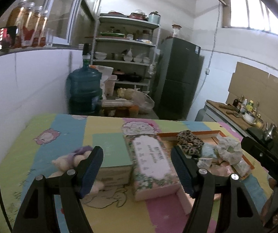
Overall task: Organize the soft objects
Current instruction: 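Move both tools over to the two teddy bears beside the green box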
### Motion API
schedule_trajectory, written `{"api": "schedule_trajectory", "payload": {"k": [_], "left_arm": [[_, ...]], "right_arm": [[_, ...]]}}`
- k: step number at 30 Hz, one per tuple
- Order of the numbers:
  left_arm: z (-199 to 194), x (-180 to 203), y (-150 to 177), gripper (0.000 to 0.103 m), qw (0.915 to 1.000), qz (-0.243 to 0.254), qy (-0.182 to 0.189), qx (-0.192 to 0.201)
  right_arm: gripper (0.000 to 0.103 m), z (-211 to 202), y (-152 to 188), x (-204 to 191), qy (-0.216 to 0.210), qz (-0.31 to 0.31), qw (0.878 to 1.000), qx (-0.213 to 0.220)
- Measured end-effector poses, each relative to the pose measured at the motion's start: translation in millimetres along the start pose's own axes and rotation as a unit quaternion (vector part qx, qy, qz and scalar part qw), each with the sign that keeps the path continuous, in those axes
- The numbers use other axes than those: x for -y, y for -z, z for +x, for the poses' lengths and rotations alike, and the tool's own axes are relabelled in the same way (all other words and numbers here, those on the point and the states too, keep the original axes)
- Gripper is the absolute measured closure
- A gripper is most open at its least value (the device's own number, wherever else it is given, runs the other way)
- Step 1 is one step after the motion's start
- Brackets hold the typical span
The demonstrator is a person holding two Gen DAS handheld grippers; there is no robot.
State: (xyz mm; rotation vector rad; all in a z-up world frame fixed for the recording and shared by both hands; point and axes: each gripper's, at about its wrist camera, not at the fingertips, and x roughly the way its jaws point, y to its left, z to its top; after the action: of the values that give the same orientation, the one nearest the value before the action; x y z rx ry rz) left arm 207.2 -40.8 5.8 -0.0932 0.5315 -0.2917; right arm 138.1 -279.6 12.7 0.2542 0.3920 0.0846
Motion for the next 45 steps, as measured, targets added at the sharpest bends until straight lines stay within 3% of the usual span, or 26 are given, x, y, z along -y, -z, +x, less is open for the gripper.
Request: {"api": "schedule_trajectory", "payload": {"k": [16, 32, 36, 45], "left_arm": [[-26, -60, 15, 0.031, 0.999, -0.04, -0.017, 0.011], [-33, -122, 45, 0.031, 0.9955, -0.083, -0.044, -0.007], [-34, -137, 52, 0.031, 0.9942, -0.092, -0.054, -0.009], [-39, -168, 61, 0.031, 0.9907, -0.115, -0.073, -0.004]], "right_arm": [[0.035, 9, 8, -55, -0.03, -0.035, 0.999, -0.016], [0.035, 39, 44, -114, -0.084, -0.062, 0.991, -0.079], [0.035, 54, 55, -125, -0.114, -0.056, 0.986, -0.112], [0.035, 118, 70, -154, -0.198, -0.046, 0.959, -0.199]]}}
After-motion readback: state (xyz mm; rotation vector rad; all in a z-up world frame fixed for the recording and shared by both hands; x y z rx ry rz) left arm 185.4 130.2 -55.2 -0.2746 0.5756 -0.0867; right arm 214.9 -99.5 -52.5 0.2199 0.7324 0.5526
